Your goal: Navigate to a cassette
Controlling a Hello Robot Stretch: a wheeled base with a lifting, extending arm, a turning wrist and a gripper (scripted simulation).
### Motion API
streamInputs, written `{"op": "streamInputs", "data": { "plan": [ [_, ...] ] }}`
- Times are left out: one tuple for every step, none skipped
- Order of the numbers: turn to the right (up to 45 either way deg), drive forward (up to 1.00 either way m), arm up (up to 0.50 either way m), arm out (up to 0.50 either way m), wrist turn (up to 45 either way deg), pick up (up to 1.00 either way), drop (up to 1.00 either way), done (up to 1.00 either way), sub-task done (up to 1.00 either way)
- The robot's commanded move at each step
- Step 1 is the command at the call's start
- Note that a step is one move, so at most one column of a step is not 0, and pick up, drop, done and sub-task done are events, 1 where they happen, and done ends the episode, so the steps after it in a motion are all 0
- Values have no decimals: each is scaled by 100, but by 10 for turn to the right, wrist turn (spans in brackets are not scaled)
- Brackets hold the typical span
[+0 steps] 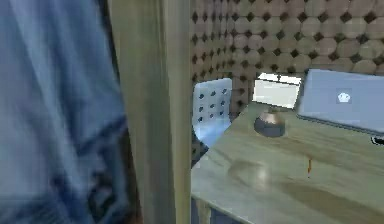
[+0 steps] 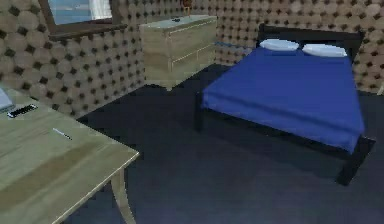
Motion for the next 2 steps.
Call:
{"op": "streamInputs", "data": {
  "plan": [
    [450,0,0,0,0,0,0,0,0],
    [450,0,0,0,0,0,0,0,0]
  ]
}}
